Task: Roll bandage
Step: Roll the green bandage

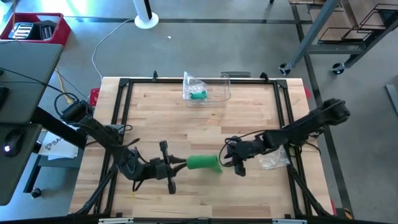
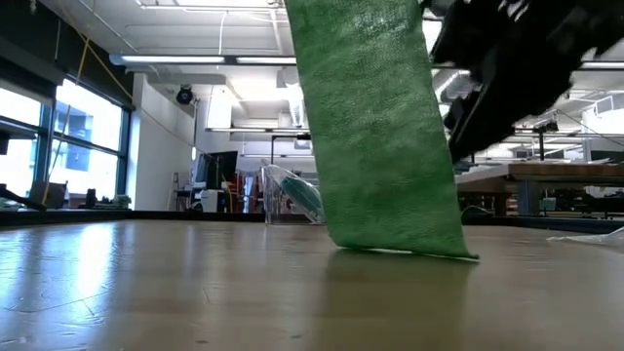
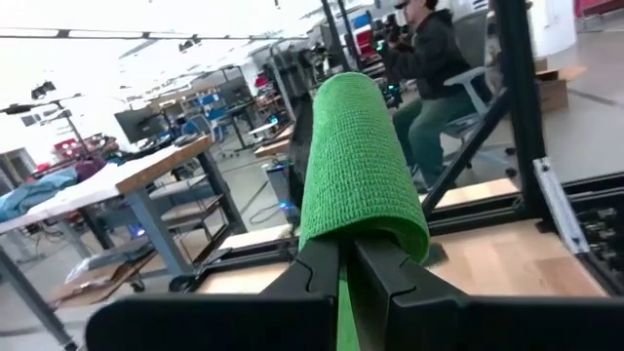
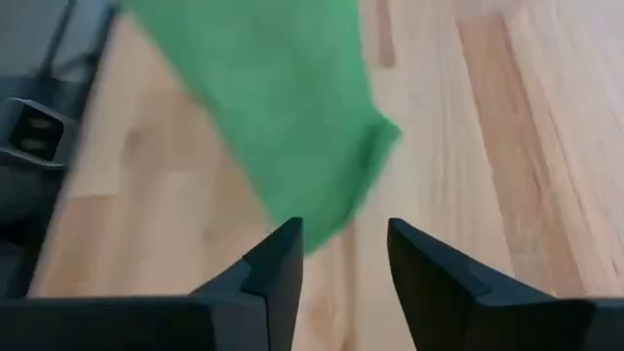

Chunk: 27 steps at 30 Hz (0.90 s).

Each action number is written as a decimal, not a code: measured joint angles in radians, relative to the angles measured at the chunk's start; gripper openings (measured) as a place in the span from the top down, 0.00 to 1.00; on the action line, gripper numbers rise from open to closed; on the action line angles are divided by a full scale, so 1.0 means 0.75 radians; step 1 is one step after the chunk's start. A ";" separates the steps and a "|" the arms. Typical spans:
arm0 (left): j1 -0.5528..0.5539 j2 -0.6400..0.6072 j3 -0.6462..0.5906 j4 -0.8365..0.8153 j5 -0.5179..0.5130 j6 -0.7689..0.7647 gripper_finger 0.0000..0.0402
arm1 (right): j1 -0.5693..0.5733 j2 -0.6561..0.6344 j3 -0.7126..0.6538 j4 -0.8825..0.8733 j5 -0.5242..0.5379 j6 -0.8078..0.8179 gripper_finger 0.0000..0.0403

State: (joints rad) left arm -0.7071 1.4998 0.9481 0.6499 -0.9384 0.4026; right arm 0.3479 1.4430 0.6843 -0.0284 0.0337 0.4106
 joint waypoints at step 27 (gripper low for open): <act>0.300 0.121 0.241 -0.996 -0.309 -0.341 1.00 | 0.235 -0.115 0.095 -0.020 -0.017 -0.128 0.65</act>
State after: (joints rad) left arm -0.4823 1.5906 1.1285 -0.0971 -1.1698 0.1470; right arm 0.5239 1.3565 0.7559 -0.0432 0.0211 0.3148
